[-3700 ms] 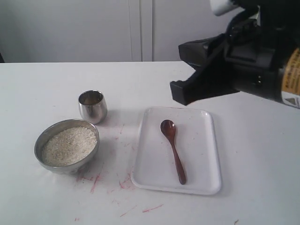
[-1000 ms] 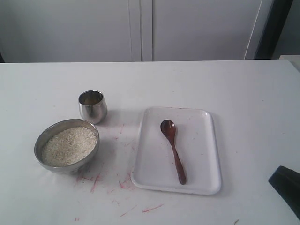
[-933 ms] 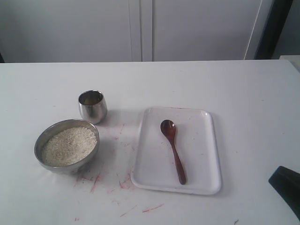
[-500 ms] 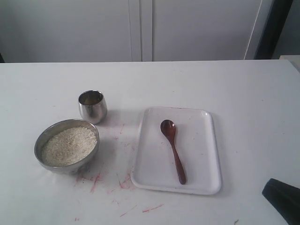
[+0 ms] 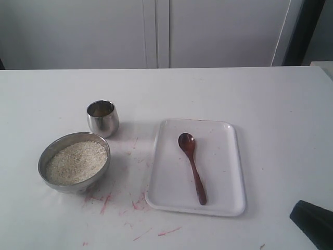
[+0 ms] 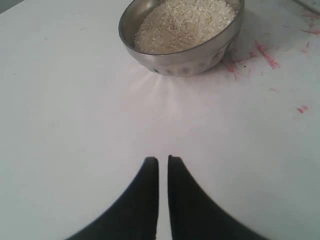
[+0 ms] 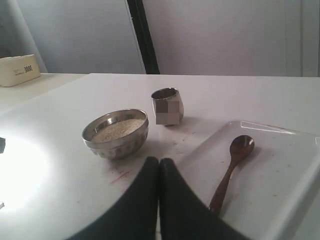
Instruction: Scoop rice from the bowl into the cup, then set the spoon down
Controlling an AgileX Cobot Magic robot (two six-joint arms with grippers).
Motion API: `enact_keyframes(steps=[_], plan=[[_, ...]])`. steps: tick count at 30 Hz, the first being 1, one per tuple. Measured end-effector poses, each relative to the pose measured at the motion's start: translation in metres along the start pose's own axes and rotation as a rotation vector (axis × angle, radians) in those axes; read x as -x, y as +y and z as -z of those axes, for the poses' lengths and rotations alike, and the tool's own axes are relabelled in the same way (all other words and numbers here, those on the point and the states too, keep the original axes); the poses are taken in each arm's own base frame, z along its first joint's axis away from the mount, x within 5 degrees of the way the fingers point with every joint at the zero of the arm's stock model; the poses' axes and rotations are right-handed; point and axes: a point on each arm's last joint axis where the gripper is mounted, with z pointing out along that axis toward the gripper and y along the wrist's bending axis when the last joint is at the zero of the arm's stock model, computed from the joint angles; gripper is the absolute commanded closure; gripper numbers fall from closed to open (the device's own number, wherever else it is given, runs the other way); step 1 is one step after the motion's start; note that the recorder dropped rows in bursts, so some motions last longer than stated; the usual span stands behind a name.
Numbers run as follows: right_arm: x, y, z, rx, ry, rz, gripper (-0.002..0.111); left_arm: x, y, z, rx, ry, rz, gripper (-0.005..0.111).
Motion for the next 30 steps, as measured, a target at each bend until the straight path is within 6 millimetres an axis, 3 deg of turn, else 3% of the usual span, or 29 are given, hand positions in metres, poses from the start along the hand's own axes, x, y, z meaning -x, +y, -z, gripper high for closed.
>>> enact_keyframes(steps=[10, 30], plan=[[0.000, 0.000, 0.000, -0.002, 0.001, 0.034, 0.108, 0.000, 0.000, 0.000, 0.000, 0.000, 0.000, 0.092], [-0.010, -0.021, 0.004, -0.353, 0.103, 0.142, 0.108, 0.000, 0.000, 0.000, 0.000, 0.000, 0.000, 0.092]])
